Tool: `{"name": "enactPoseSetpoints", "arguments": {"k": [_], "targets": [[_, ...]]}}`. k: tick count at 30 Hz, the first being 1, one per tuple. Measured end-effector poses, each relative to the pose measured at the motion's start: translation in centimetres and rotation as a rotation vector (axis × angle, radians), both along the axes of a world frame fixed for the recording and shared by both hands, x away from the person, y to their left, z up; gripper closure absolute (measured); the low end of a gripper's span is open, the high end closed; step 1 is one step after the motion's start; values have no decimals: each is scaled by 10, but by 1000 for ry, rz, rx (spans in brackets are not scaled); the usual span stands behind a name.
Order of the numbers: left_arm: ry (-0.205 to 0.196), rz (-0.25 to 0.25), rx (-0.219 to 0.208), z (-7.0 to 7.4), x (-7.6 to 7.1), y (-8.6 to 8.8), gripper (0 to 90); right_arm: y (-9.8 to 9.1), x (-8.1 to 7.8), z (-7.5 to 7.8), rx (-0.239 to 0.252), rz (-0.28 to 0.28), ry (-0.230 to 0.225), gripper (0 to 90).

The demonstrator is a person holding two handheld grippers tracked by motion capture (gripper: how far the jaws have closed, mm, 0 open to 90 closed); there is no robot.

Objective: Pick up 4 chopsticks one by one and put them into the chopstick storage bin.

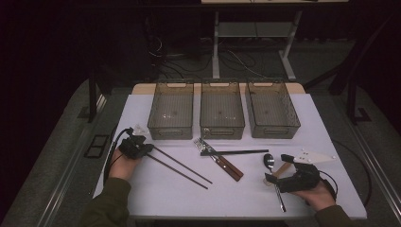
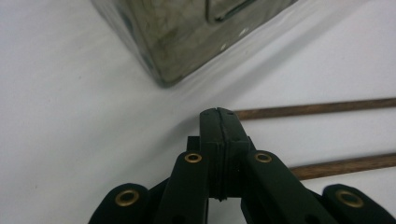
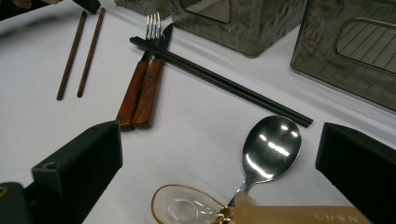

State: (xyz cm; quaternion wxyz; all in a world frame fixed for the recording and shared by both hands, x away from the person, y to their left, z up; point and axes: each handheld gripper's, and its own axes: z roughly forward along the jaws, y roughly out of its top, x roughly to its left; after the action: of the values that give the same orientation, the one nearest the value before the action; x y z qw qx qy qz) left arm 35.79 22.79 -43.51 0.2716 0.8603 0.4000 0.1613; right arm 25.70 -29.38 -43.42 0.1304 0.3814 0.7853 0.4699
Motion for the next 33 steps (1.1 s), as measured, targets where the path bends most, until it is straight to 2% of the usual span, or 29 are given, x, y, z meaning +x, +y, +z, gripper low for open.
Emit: {"name": "enactPoseSetpoints", "arguments": {"k": [29,33], "targets": [[28,-7,4,2,-27,15,899,0,0,0,0,1,-3,4],[20,-13,0,2,-30,17,896,0,0,0,-1,3,-4,4]]}}
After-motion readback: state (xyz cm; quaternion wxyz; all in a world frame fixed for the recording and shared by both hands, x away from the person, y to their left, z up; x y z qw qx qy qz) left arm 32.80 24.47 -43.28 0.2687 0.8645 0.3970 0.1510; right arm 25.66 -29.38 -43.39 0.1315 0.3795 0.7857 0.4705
